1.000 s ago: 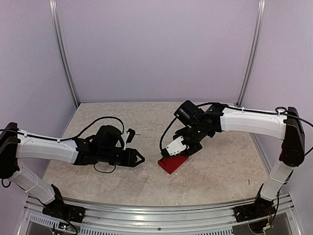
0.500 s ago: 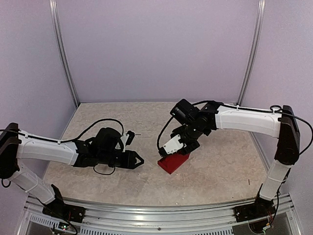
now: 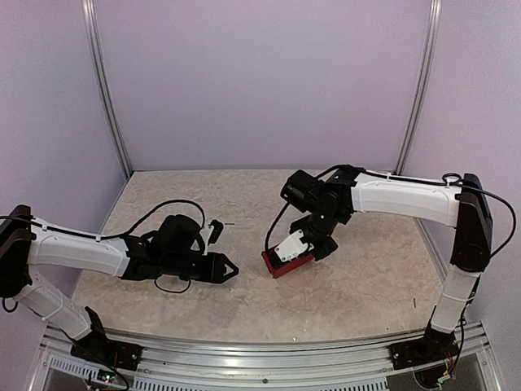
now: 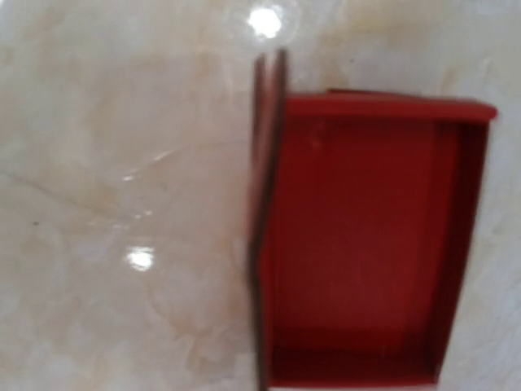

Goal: Fold the paper box

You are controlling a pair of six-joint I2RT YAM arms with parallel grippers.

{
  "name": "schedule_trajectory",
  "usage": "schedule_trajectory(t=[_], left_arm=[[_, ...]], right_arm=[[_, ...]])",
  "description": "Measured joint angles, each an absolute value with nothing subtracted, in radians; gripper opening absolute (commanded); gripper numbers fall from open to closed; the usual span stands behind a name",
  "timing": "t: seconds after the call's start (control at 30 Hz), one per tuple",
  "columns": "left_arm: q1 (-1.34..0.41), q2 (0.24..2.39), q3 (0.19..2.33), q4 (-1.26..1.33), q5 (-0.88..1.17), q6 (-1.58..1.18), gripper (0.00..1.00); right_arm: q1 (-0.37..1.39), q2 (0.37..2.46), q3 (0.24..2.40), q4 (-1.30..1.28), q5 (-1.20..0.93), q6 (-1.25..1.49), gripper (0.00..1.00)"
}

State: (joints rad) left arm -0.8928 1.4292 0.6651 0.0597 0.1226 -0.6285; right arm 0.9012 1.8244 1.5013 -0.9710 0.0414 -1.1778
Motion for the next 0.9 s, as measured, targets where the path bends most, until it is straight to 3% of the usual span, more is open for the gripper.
schedule_trajectory(t=[0.2,0.4,0.9], left_arm=[[-0.905,1.430,0.665,0.087,0.102,-0.619,0.45],[-1.034,1.396,0.645,0.138,-0.026,-0.512,0.52],[-1.073,1.427,0.658,0.159,-0.083,-0.406,0.50]], right_arm=[[0.900,1.781,1.505,-1.003,-0.022,-1.137,0.00],[0.862,1.682,1.531,-1.014,-0.225,-1.067,0.00],[0.808,1.626,1.453,-1.018,-0.451,-0.970,0.00]])
